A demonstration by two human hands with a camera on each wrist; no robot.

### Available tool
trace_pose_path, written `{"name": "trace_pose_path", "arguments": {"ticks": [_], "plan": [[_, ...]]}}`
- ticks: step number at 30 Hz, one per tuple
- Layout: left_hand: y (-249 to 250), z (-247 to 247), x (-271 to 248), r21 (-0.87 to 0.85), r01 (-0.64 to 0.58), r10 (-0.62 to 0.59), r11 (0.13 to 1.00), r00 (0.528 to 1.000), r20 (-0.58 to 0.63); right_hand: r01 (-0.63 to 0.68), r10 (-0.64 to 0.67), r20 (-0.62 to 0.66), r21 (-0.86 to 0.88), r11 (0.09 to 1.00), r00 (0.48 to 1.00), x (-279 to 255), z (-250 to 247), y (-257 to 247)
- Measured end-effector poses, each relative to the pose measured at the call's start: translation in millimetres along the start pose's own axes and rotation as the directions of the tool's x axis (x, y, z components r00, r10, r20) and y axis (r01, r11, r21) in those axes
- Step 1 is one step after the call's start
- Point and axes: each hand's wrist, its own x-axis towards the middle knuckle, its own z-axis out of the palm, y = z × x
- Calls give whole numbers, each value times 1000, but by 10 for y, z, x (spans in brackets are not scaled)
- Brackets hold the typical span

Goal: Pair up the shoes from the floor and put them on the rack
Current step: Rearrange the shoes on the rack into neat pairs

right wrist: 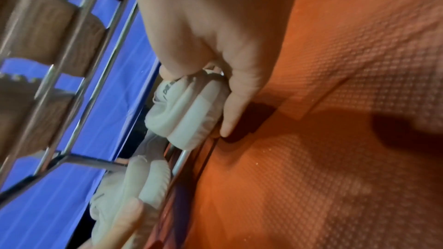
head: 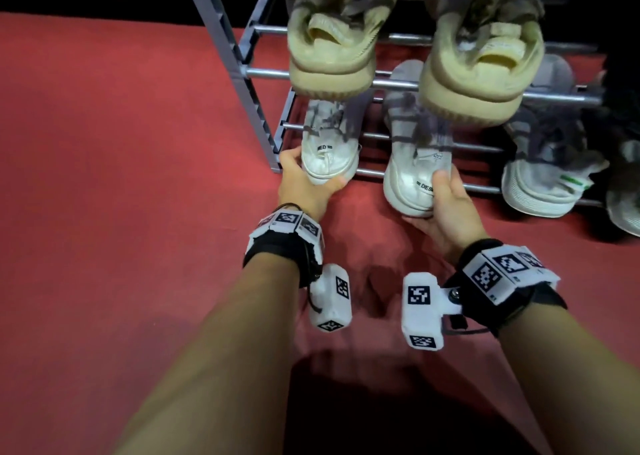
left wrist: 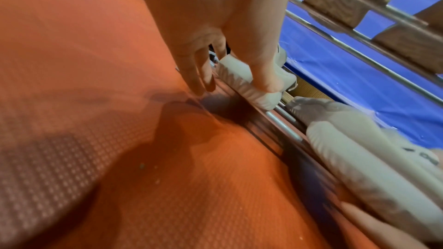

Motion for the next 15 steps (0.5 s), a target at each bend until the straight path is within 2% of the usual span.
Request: {"name": "trace_pose_path", "arguments": {"ticks": [5, 9, 12, 15], "plan": [[12, -39, 49, 60, 12, -15, 998, 998, 57, 18, -20, -29, -63, 998, 999, 34, 96, -51], [16, -65, 59, 111, 19, -32, 994, 992, 123, 52, -54, -79, -32, 998, 995, 9, 47, -27], [36, -85, 60, 139, 10, -29, 990, 991, 134, 82, -87, -98, -46, 996, 991, -3, 2, 21], [46, -90, 64, 167, -11, -10, 986, 992, 125, 46, -51, -90, -57, 997, 995, 33, -22, -2]]}}
